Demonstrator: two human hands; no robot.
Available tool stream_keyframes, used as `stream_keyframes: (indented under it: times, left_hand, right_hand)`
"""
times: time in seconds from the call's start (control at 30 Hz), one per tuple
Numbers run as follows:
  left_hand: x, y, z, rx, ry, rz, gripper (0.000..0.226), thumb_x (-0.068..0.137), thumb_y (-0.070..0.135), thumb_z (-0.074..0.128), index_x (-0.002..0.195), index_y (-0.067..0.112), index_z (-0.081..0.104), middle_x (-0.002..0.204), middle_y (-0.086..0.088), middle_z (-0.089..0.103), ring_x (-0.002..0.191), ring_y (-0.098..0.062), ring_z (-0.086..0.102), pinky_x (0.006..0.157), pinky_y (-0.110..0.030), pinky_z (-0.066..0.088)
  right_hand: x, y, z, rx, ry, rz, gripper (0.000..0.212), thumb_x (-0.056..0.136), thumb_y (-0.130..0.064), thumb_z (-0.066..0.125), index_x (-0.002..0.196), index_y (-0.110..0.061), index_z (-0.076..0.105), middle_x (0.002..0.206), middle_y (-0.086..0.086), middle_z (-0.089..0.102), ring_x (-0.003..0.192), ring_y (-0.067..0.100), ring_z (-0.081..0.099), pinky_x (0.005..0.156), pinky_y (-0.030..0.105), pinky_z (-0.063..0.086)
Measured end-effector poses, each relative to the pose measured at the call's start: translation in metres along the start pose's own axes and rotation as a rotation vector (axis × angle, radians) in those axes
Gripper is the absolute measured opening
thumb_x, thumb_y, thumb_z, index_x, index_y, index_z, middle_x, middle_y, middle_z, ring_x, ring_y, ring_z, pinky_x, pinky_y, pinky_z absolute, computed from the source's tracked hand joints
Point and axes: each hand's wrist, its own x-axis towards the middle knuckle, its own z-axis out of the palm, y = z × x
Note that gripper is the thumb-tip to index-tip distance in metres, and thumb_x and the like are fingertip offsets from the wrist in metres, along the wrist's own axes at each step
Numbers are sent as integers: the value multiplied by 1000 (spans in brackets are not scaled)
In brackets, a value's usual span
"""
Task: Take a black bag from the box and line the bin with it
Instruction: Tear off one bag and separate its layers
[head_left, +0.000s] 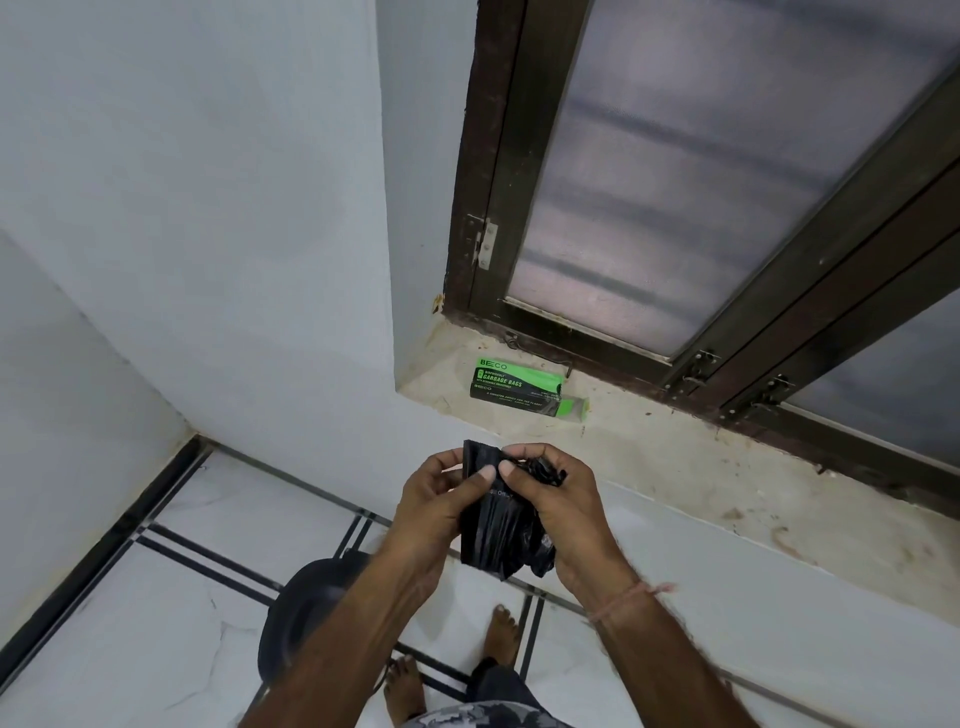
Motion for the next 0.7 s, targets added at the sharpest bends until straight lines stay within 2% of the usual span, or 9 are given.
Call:
stream_keyframes:
  times: [0.07,0.17,0.3,0.37,0.53,0.6,0.67,0.7]
  left_hand:
    - [1,-2,-2,-7,5,8,21,99,11,66,119,9,73,111,-25,75,94,-29,75,78,-37,59]
    - [0,-1,-4,-36,-10,4,23,105,12,56,117,6,75,109,-22,78,95,-30,75,78,-37,61]
    - [1,0,-4,-64,20,-2,25,103,16,59,116,-2,71,104,-21,78,87,-28,75,72,-36,62]
    - [2,0,-4,-59,35,-2,28,104,17,59,116,-7,69,99,-20,77,85,-27,73,72,-36,62]
    - [3,-1,-3,-59,36,-6,30,104,19,58,112,-8,68,92,-16,75,81,-24,70,73,-35,61]
    - [2,-1,-2,-56,25,-7,28,105,19,56,111,-5,70,93,-15,76,82,-23,70,75,-35,59]
    - [0,-2,-1,-34,1,-12,26,107,20,53,109,3,73,92,-12,77,82,-22,70,76,-35,56]
    - [0,-1,0,-31,-14,-16,27,108,21,51,109,6,73,92,-11,77,83,-22,70,76,-35,55]
  right_hand:
    - [-1,-1,0,31,0,15,13,90,-1,75,102,-5,76,96,11,79,83,15,75,70,21,58]
    - [0,0,0,30,3,31,13,93,-1,71,104,-3,76,97,13,79,84,18,75,70,22,58]
    - [3,2,-4,-27,12,12,8,99,-4,64,97,-3,72,85,5,75,80,16,69,73,25,55]
    - [4,3,-4,-48,21,9,11,99,-4,63,91,-9,69,82,-1,73,78,14,66,71,24,54]
    - [4,3,-3,-59,30,45,18,103,-5,57,92,-15,68,87,1,71,81,15,64,68,24,54]
    - [3,3,-4,-25,-1,37,11,102,-17,62,95,-13,70,90,2,72,84,16,66,74,28,54]
    - [2,2,-3,-8,-53,19,20,94,-28,74,94,-9,69,86,4,71,83,18,66,77,31,55]
    - [2,1,-3,-11,-68,16,23,90,-27,78,92,-8,67,82,3,68,79,17,65,74,30,54]
